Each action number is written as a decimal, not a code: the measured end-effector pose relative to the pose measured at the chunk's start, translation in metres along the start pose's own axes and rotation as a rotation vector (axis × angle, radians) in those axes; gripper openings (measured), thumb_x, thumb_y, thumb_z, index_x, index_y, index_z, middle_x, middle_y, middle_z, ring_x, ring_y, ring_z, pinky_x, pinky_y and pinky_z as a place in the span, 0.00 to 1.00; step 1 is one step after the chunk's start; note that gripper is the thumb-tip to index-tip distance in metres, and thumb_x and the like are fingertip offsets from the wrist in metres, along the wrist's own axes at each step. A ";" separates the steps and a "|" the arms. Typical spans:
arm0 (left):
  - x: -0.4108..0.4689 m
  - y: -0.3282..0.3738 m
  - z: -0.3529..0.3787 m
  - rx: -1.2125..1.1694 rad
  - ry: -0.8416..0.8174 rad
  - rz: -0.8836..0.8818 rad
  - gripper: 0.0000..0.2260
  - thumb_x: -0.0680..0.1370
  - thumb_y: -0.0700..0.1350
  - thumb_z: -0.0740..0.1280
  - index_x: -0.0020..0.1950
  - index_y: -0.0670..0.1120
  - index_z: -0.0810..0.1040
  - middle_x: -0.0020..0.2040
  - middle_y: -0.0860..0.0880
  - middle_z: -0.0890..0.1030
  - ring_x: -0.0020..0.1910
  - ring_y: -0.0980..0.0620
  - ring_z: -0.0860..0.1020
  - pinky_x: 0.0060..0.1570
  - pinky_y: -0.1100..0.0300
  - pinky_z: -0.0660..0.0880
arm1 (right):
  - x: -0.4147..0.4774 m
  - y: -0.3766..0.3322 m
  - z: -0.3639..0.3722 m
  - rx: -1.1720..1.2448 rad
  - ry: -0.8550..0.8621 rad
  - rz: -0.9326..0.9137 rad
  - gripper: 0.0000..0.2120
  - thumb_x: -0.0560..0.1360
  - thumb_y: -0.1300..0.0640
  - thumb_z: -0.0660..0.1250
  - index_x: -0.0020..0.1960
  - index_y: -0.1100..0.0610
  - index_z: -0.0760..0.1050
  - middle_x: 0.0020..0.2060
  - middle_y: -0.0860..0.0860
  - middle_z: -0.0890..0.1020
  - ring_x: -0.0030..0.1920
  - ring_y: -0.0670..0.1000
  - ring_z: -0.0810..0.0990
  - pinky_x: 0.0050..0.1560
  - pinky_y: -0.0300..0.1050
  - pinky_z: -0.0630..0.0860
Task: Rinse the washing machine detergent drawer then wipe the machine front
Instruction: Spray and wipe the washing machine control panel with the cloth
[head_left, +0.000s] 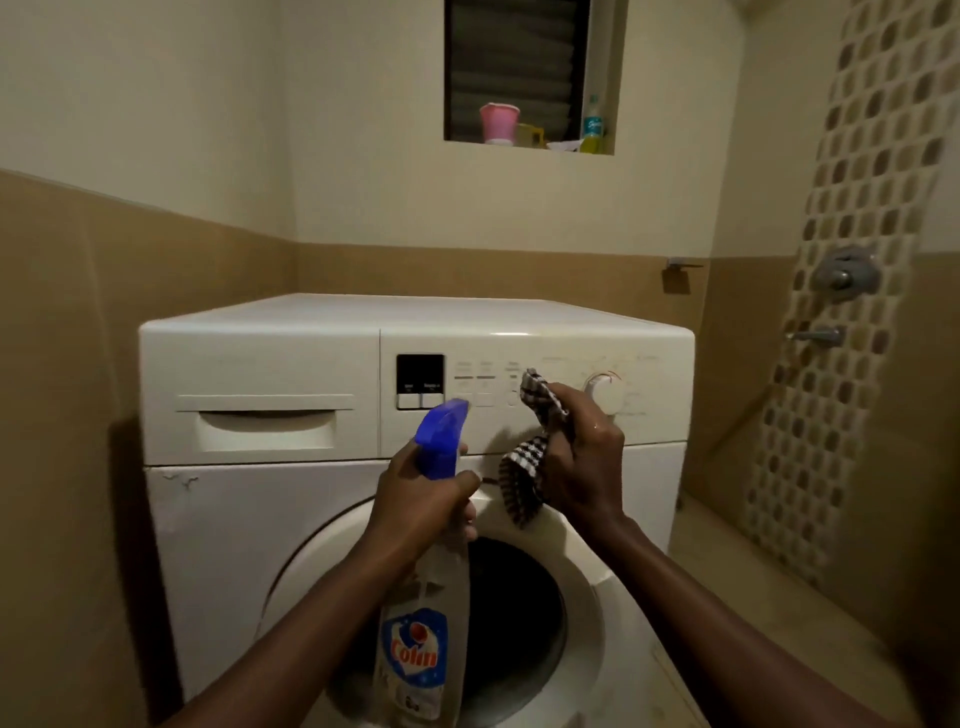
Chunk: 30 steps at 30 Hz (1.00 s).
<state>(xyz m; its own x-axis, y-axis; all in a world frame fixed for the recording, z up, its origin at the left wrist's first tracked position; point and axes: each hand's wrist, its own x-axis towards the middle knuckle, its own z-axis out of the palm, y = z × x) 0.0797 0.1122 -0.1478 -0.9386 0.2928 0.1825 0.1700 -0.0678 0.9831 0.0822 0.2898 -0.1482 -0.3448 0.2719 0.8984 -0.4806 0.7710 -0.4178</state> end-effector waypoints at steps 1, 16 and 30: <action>0.001 0.000 0.011 -0.001 -0.037 -0.001 0.14 0.74 0.35 0.70 0.57 0.47 0.77 0.36 0.41 0.80 0.31 0.48 0.79 0.34 0.52 0.81 | -0.002 0.006 -0.010 -0.026 -0.004 0.006 0.17 0.71 0.70 0.60 0.56 0.59 0.79 0.47 0.51 0.82 0.48 0.47 0.79 0.48 0.37 0.76; 0.008 0.051 0.222 0.029 -0.498 0.016 0.16 0.75 0.44 0.72 0.60 0.57 0.74 0.41 0.38 0.82 0.34 0.45 0.82 0.42 0.47 0.83 | 0.034 0.088 -0.222 -0.478 -0.033 0.400 0.20 0.71 0.66 0.57 0.59 0.57 0.79 0.51 0.48 0.82 0.51 0.41 0.77 0.52 0.31 0.71; -0.039 0.152 0.404 -0.012 -0.638 -0.202 0.27 0.75 0.45 0.73 0.71 0.52 0.67 0.49 0.56 0.74 0.44 0.61 0.73 0.43 0.63 0.70 | 0.111 -0.001 -0.497 -0.817 0.118 0.876 0.28 0.69 0.74 0.55 0.62 0.55 0.79 0.57 0.47 0.81 0.57 0.46 0.77 0.55 0.31 0.70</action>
<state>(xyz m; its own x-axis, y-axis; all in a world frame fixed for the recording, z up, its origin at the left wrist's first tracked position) 0.2635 0.4758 0.0003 -0.5891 0.8075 -0.0293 0.0023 0.0380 0.9993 0.4451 0.6053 0.0194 -0.2020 0.9040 0.3768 0.5477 0.4232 -0.7217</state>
